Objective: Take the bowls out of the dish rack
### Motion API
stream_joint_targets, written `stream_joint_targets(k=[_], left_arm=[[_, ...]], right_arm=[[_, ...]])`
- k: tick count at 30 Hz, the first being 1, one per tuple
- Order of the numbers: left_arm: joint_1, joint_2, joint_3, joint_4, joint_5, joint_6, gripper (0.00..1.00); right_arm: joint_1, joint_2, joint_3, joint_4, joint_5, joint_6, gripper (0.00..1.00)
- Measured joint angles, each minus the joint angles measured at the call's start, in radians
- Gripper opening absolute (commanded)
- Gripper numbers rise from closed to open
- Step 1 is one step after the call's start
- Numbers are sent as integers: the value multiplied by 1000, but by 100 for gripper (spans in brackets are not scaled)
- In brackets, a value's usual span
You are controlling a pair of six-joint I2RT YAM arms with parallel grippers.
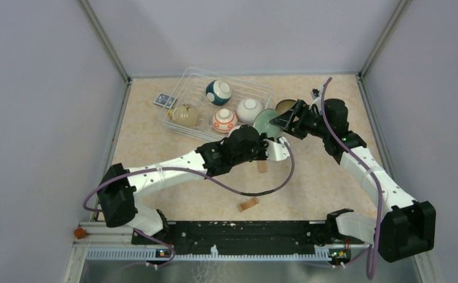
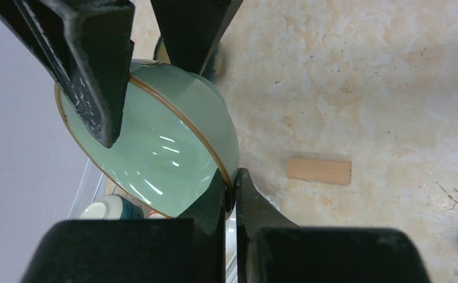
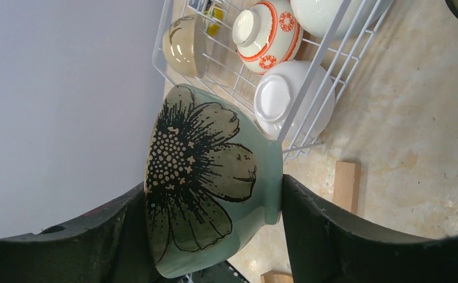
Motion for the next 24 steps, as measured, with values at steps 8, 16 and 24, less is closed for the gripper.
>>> stream_joint_targets(k=[8,16,24], left_arm=[[-4,0,-15,56,-18,3,60],[-4,-27,-42,144,-35,-47,82],[-4,-149,-109,240,-136,-145,95]], right_arm=[[-1,0,-31,3,26,14,45],[-50,-2,-90,-13,61,18,41],[-118,-36,-168,-26,95,-18,41]])
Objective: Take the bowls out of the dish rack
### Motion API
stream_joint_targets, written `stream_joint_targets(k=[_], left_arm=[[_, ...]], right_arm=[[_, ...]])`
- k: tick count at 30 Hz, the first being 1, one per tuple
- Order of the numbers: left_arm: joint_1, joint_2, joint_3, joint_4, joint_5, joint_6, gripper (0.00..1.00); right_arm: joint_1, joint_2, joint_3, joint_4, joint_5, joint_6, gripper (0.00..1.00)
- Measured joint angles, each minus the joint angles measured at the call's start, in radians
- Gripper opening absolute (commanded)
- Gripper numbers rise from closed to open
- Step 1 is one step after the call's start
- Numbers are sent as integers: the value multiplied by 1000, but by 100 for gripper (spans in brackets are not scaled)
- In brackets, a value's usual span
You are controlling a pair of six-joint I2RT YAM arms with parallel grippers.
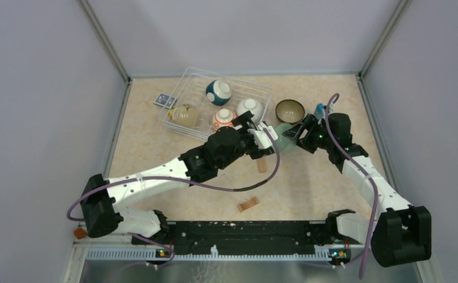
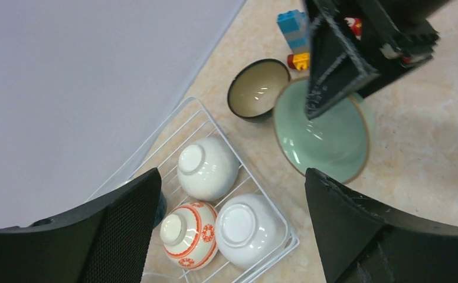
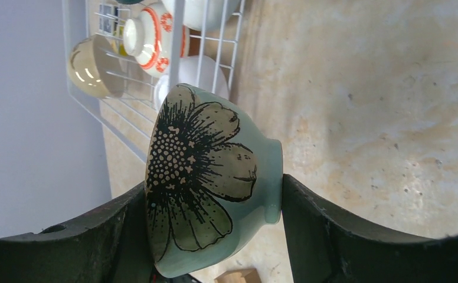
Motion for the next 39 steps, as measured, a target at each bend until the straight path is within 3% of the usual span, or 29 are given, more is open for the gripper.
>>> stream_joint_targets(k=[9,22,35,39], left_arm=[[32,-47,-31,52,-135,-101,95],[91,-129,-130,51,-151,-261,96],[126,-188,-198,67,-174,-338,97],[129,-200,-217,74,-182,-345,97]], right_arm=[[-1,-10,-125,34,41,-43,40],[-3,154,-156,227,-44,-167,45],[-6,233,-155,259,-40,-236,74],[-8,235,-155,253,-15,-257,89]])
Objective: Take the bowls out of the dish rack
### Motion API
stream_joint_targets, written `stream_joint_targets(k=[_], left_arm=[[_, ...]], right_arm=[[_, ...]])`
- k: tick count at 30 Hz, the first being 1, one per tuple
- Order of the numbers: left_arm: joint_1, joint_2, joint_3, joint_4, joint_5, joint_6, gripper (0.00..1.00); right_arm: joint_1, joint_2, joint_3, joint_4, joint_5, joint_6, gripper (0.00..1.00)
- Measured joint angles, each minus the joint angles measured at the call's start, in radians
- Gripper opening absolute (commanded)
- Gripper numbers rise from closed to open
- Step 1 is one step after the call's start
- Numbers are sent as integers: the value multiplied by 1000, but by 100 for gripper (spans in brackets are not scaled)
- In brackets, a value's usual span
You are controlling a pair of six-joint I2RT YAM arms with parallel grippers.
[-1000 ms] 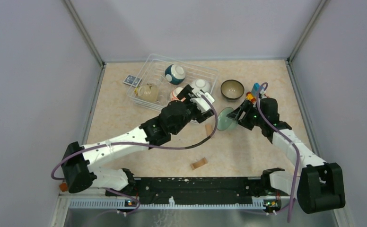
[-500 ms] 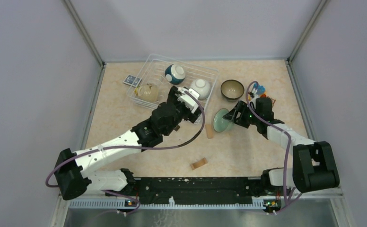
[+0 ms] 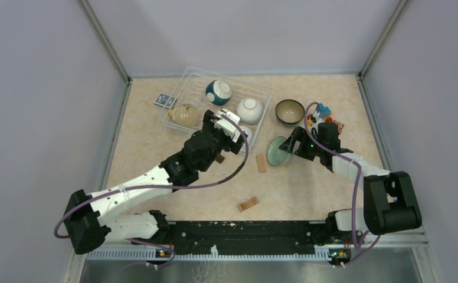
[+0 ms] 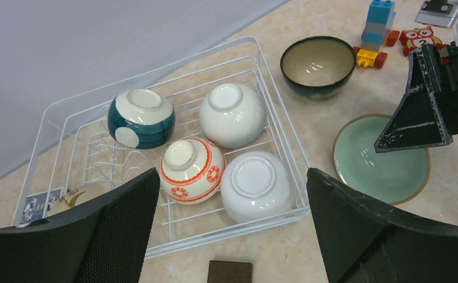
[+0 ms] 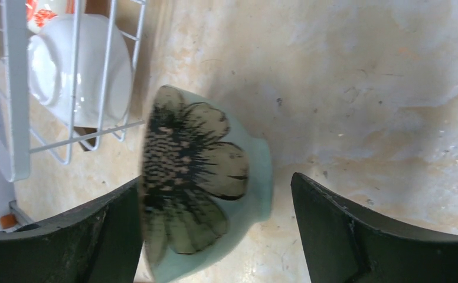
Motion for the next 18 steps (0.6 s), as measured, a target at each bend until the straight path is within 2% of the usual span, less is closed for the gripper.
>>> stream_joint_targets(k=[2,6,18], left_arm=[[1,-4,-2,2,-3,-4,97],[2,-9,-4,12,-10,-11,97],[2,-14,-43,38,-10,-31,97]], right_arm=[[0,1,0,-15,30,-9,93],[0,0,2,-48,87,-21,93],[0,-21,47,-198,232,-37,82]])
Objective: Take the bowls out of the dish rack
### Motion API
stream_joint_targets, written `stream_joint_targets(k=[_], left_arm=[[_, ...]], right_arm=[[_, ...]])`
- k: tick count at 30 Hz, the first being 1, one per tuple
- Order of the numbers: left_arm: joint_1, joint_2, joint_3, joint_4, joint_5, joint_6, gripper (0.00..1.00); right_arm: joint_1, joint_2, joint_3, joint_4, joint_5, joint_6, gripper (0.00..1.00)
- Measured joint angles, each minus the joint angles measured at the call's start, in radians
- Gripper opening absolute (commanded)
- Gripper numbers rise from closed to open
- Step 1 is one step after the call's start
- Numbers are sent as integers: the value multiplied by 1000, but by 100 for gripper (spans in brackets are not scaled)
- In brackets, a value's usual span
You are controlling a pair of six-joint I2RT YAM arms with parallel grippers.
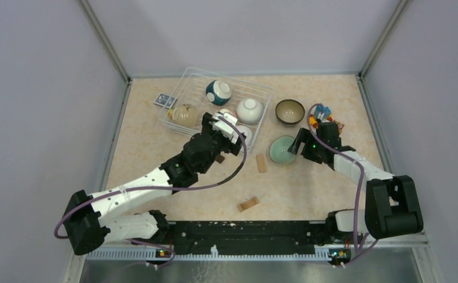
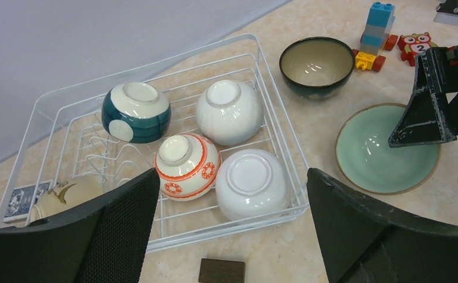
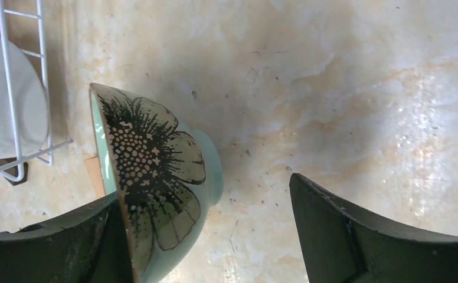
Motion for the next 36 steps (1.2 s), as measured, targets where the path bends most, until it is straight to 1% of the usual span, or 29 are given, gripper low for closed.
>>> stream_joint_targets(k=[5,11,16,17,21,23,28,29,33,34,36], left_arm=[[0,0,-18,16,-4,-23,97],[0,-12,-27,18,-8,-54,96],[0,-27,-45,34,-2,-102,96],[0,-29,-48,35,0,-116,97],[0,-33,-51,35,2,-146,97],[1,-37,-51,33,5,-159,97],[1,-47,-51,13,28,-207,97],[1,-48,-52,8,31,-219,97],[1,-53,-57,5,31,-242,96],[1,-58,-61,4,31,-246,96],[1,-66,-65,1,30,-249,96]], right_arm=[[0,-51,0,-54,43,4,77],[0,-129,-3,-80,58,27,77],[0,-173,-3,-98,62,40,74],[0,-174,-3,-102,65,42,73],[0,-175,-4,-122,83,50,58],[0,-181,-10,-128,96,56,54],[0,-214,-48,-130,108,69,53],[0,-215,-52,-131,111,71,51],[0,-211,-56,-128,129,77,35],[0,-206,-56,-127,134,79,30],[0,-189,-56,-127,145,87,13]])
